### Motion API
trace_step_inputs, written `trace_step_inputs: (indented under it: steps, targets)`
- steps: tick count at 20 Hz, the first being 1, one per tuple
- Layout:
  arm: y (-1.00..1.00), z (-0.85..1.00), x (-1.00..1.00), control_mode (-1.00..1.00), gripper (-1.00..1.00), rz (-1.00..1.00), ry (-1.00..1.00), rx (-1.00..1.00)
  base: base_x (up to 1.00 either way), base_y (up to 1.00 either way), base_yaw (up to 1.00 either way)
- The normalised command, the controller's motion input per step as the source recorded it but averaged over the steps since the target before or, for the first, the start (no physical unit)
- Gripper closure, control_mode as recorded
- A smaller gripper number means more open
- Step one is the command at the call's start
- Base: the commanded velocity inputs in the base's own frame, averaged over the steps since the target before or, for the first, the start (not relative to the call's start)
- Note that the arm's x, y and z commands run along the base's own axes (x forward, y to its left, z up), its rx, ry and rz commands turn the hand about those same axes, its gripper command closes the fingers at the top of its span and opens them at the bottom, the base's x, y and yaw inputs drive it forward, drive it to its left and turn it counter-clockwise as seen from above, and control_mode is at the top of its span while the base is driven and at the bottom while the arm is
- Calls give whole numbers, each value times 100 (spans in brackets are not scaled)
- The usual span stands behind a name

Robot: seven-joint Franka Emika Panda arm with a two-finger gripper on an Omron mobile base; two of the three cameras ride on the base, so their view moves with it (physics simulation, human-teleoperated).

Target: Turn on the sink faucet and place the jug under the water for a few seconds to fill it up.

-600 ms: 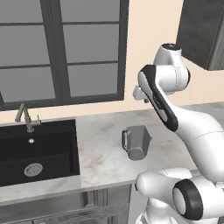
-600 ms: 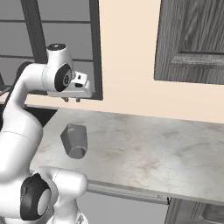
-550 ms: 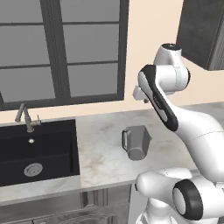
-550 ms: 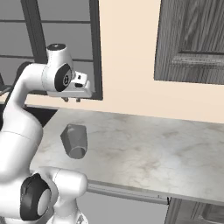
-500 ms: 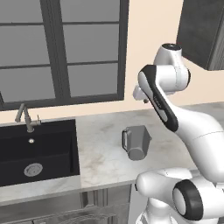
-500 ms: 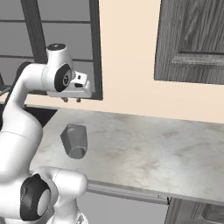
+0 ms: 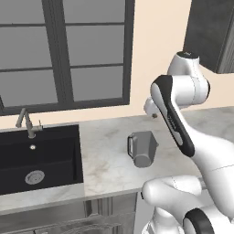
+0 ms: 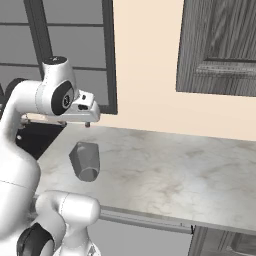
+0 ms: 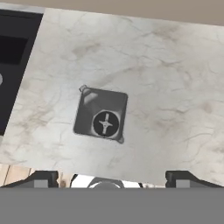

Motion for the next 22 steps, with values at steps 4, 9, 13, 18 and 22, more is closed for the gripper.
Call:
trace_step_inputs:
  steps: [4, 9, 13, 18, 22]
  targets:
    - [0, -25, -46, -100, -100, 0, 0, 0, 0, 0, 0]
    - [0, -22, -14, -100, -100, 0, 0, 0, 0, 0, 0]
    - [0, -4, 0, -100, -100, 0, 0, 0, 0, 0, 0]
    - [0, -1, -28, -100, -100, 1, -1, 0, 0, 0, 0]
    - [6, -10, -88, -100, -100, 5, -20, 0, 0, 0, 0]
